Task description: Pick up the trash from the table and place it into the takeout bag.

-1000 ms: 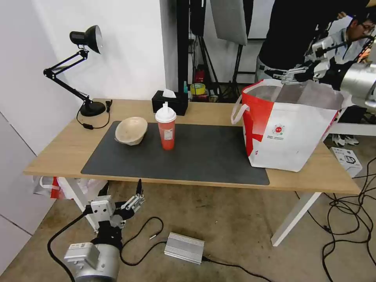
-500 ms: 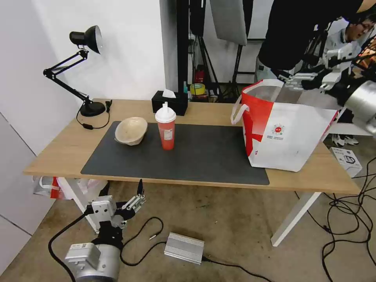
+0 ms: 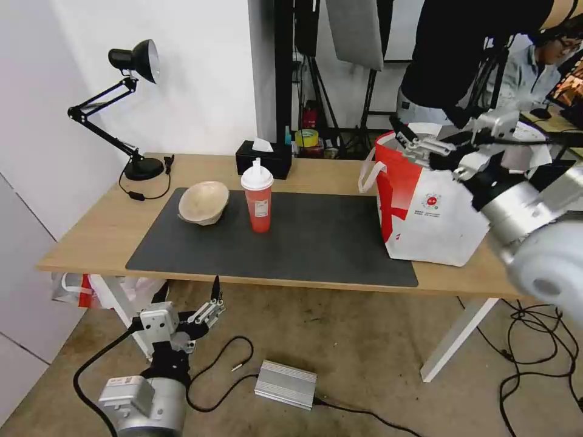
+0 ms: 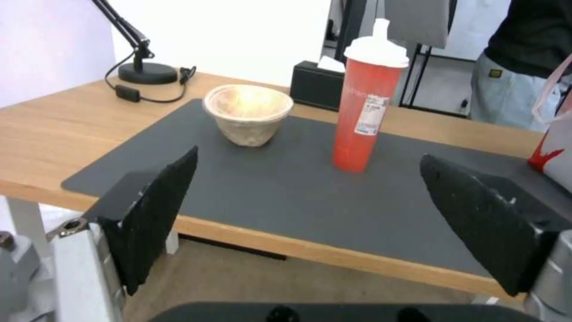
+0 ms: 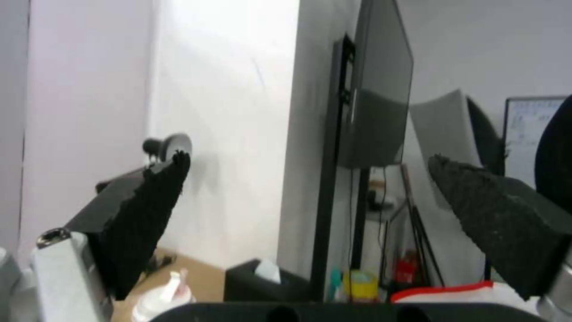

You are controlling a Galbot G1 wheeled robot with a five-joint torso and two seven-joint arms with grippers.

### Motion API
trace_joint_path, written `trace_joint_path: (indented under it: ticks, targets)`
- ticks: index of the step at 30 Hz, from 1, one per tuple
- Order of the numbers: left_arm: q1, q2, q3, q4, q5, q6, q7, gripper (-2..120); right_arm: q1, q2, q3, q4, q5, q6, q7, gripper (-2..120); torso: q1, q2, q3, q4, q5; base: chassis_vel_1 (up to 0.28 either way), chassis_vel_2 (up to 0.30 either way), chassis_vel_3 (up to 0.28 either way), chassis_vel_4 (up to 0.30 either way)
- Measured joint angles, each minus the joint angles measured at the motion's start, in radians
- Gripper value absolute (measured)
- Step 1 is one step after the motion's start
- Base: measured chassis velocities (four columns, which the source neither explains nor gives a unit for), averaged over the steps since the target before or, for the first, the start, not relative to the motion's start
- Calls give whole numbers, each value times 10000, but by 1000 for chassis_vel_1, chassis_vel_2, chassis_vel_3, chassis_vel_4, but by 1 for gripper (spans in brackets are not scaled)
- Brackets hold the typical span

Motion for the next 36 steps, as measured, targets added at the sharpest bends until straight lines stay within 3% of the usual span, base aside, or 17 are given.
trace_joint_path:
  ticks: [5, 10, 20, 36]
  targets:
    - [-17, -69, -12, -1, 23, -6, 4, 100, -1092, 859, 212, 374, -1169, 842, 493, 100, 0, 0, 0, -2, 1, 0, 0, 0, 0]
    - [91, -337, -19, -19, 226, -15, 16, 100, -1463, 1611, 23, 834, -1745, 915, 957, 100, 1, 0, 0, -2, 0, 0, 0, 0, 0]
    - [253, -575, -100, -39, 392, -31, 25, 100, -2635, 2262, -6, 1377, -2406, 1073, 1246, 100, 1, 0, 0, -1, 0, 0, 0, 0, 0]
    - [325, -546, -222, -46, 304, -23, 23, 100, -5518, 3483, -20, 1799, -5258, 1723, 1146, 100, 0, 0, 0, 0, 0, 0, 0, 0, 0]
